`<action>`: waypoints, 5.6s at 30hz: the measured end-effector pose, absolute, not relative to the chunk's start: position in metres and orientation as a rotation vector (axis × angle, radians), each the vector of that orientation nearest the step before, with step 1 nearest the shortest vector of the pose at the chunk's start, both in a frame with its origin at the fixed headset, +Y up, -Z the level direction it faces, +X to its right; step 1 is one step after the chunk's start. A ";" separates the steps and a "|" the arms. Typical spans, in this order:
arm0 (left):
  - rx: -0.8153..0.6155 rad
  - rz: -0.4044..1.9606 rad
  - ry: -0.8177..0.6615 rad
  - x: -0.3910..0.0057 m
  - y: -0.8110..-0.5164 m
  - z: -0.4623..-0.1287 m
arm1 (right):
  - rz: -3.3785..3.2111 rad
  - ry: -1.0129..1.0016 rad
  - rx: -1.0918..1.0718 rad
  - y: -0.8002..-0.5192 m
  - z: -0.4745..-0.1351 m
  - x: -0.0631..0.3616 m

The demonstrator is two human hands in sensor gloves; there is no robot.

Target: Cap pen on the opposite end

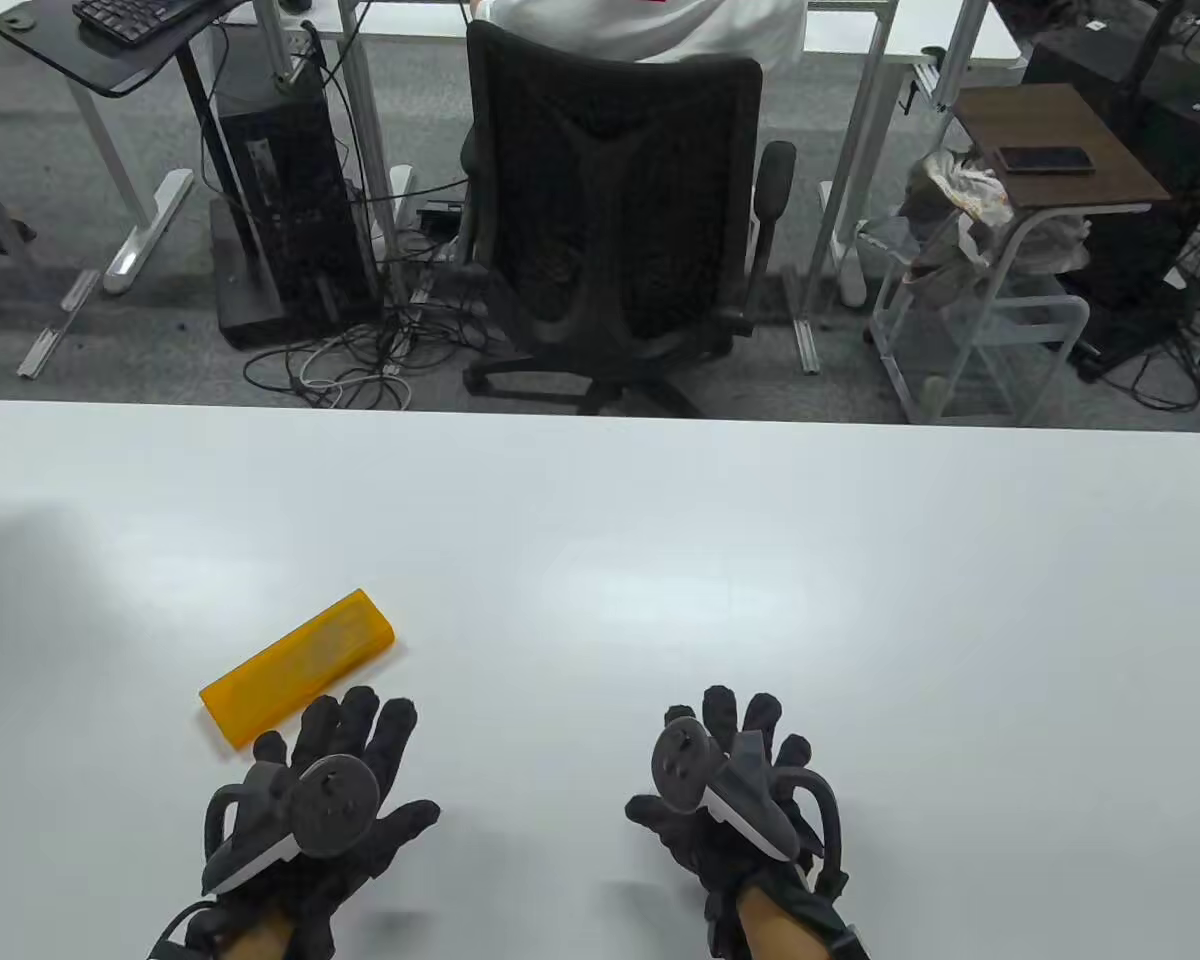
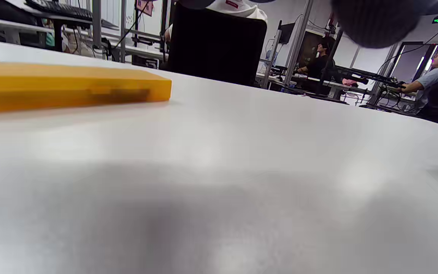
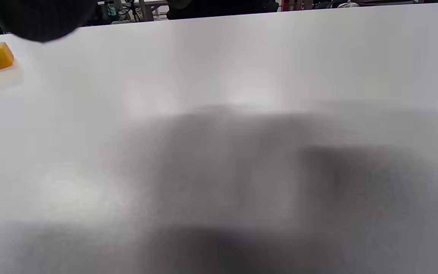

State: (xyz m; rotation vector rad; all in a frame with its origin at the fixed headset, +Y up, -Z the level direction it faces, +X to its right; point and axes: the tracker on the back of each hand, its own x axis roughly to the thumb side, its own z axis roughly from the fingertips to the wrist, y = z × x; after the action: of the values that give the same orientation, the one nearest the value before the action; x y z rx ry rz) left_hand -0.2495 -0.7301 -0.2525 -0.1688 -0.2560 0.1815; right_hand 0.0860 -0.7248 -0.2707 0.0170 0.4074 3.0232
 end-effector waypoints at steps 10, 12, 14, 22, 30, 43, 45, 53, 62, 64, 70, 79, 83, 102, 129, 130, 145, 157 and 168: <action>-0.186 0.214 -0.229 -0.254 -0.733 -0.250 | 3.017 0.366 0.078 -0.720 -0.268 0.082; -0.189 0.212 -0.222 -0.254 -0.734 -0.250 | 3.015 0.361 0.086 -0.719 -0.268 0.082; -0.194 0.209 -0.213 -0.255 -0.737 -0.251 | 3.014 0.365 0.086 -0.719 -0.267 0.083; -0.160 0.209 0.028 -0.302 -0.736 -0.278 | 2.974 0.353 0.088 -0.716 -0.266 0.086; -0.311 0.155 0.221 -0.375 -0.759 -0.333 | 2.971 0.330 0.070 -0.714 -0.267 0.087; -0.126 0.338 0.171 -0.379 -0.767 -0.327 | 3.014 0.329 0.097 -0.715 -0.265 0.084; -0.104 0.329 0.112 -0.366 -0.755 -0.322 | 3.009 0.320 0.105 -0.715 -0.265 0.084; -0.129 0.360 -0.169 -0.276 -0.744 -0.290 | 3.005 0.307 0.167 -0.720 -0.267 0.076; -0.222 0.284 -0.291 -0.229 -0.770 -0.285 | 2.998 0.286 0.239 -0.726 -0.266 0.065; -0.231 0.269 -0.304 -0.226 -0.772 -0.286 | 3.011 0.282 0.239 -0.726 -0.266 0.062; -0.233 0.243 -0.357 -0.215 -0.776 -0.290 | 3.106 0.298 0.329 -0.734 -0.272 0.041; -0.243 0.240 -0.386 -0.206 -0.776 -0.288 | 3.218 0.177 0.437 -0.758 -0.284 0.009; -0.268 0.297 -0.346 -0.218 -0.780 -0.292 | 3.238 0.177 0.483 -0.758 -0.283 0.010; -0.353 0.373 -0.305 -0.223 -0.789 -0.287 | 2.314 0.577 -0.110 -0.760 -0.366 0.058; -0.300 0.309 -0.253 -0.214 -0.783 -0.286 | 3.257 0.153 0.453 -0.760 -0.282 0.011; -0.301 0.310 -0.254 -0.214 -0.783 -0.286 | 3.261 0.130 0.444 -0.759 -0.282 0.011; -0.300 0.300 -0.262 -0.214 -0.784 -0.286 | 3.282 0.353 0.405 -0.762 -0.295 0.000; -0.303 0.309 -0.255 -0.214 -0.784 -0.285 | 3.351 0.154 0.425 -0.762 -0.289 0.000; -0.329 0.297 -0.243 -0.236 -0.736 -0.273 | 2.645 0.061 0.190 -0.695 -0.279 0.056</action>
State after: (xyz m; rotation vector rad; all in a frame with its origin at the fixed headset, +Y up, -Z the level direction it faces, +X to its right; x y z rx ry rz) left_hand -0.2356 -0.7364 -0.2734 -0.3292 -0.2433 0.2970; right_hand 0.0556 -0.6953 -0.2791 0.1898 0.0614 2.6448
